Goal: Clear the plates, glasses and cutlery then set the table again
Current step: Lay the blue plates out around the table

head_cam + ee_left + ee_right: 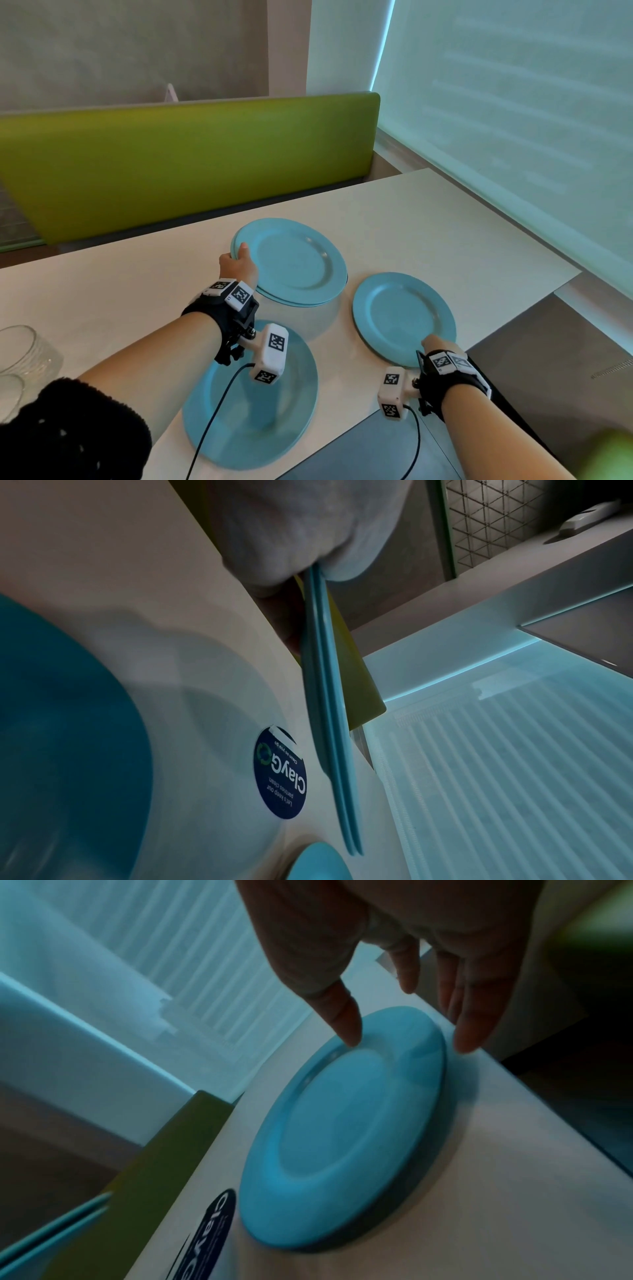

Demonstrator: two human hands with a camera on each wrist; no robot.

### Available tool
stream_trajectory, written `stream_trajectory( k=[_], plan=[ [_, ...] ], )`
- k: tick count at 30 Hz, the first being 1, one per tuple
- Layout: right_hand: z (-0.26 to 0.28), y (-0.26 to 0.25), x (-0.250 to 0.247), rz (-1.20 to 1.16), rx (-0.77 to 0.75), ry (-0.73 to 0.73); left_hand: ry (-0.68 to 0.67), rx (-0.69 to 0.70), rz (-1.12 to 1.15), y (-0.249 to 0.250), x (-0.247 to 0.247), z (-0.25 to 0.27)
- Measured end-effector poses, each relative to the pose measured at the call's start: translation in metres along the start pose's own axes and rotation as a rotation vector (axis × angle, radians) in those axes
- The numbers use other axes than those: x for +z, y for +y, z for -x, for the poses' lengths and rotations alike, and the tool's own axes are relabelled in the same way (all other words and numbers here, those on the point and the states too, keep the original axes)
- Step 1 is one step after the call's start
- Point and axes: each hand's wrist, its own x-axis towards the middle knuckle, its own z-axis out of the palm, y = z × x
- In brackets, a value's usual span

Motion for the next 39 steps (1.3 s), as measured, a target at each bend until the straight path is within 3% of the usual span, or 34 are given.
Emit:
stream_trajectory(
  k=[1, 4, 7, 14, 20, 23, 31, 39],
  plan=[
    [-0.005, -0.001, 0.003, -0.103, 0.062, 0.066, -0.001, 0.001, 0.003, 0.0, 0.0, 0.0],
    [0.001, -0.017, 0.014, 0.092, -0.007, 0.206, -0.006, 0.002, 0.018, -0.001, -0.003, 0.0],
    [0.009, -0.033, 0.036, 0.084, -0.149, 0.046, -0.004, 0.005, 0.011, -0.002, -0.01, 0.003],
    [0.069, -0.066, 0.117, 0.025, -0.272, -0.448, 0.034, 0.018, 0.028, -0.005, -0.04, -0.001],
    [0.098, -0.063, 0.165, 0.061, -0.301, -0.524, 0.048, -0.024, 0.003, -0.011, -0.083, -0.022],
    [0.112, -0.064, 0.181, 0.014, -0.234, -0.583, 0.08, -0.013, -0.036, -0.012, -0.103, -0.037],
    [0.14, -0.084, 0.226, -0.181, -0.101, -0.596, 0.095, -0.06, 0.064, 0.005, -0.15, -0.081],
    [0.138, -0.086, 0.254, -0.433, -0.05, -0.501, 0.277, -0.054, 0.034, 0.008, -0.193, -0.12]
  ],
)
